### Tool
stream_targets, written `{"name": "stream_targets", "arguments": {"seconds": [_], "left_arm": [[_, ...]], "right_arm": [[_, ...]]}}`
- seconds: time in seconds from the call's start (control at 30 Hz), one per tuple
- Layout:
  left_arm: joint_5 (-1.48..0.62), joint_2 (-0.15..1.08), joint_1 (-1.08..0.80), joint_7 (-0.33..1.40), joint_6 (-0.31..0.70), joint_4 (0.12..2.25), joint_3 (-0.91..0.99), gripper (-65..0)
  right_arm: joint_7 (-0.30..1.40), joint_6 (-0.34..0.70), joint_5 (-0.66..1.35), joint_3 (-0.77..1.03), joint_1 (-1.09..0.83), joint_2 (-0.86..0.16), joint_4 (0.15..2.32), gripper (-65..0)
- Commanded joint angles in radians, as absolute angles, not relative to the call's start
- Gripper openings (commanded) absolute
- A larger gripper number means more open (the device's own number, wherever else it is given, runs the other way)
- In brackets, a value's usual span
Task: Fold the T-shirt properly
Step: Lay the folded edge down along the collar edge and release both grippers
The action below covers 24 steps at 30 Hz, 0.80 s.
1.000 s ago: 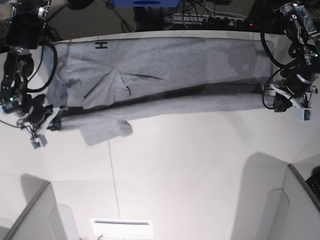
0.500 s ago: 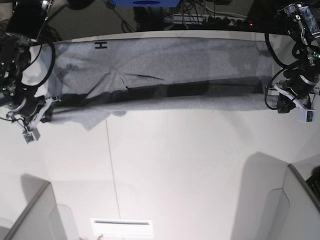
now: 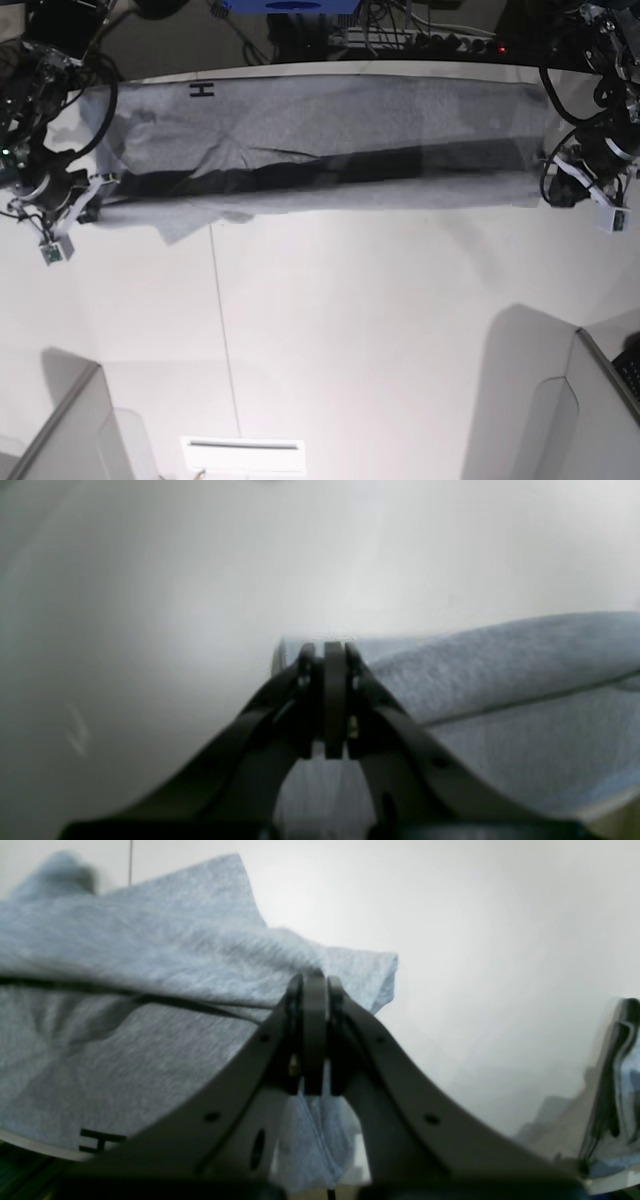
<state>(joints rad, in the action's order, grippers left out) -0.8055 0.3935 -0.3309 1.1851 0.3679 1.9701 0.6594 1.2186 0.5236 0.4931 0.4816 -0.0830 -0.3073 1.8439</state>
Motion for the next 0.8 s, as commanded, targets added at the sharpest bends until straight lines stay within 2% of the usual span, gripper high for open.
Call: {"name": "stream_targets", "arguments": {"seconds": [0.0,0.5,0.77], "left_arm": [[-0.817,0.414,-0.332,1.162,0.371,1.986,0.665,-65.0],[-0.816,0.415,-0.446,1.162,0.371,1.988,0.667,-65.0],[-0.816,0.409,-0.49,1.162,0.366,1.979,0.657,-65.0]], "right_arm": [[1.21,0.522,0.496,0.507,-0.084,-0.323,1.86,-65.0],[1.207,0.522,0.496,0.544,-0.205,-0.318,1.853,-65.0],[1.198,0.522,0.493,0.542,-0.211,-0.318,1.756,-65.0]]}}
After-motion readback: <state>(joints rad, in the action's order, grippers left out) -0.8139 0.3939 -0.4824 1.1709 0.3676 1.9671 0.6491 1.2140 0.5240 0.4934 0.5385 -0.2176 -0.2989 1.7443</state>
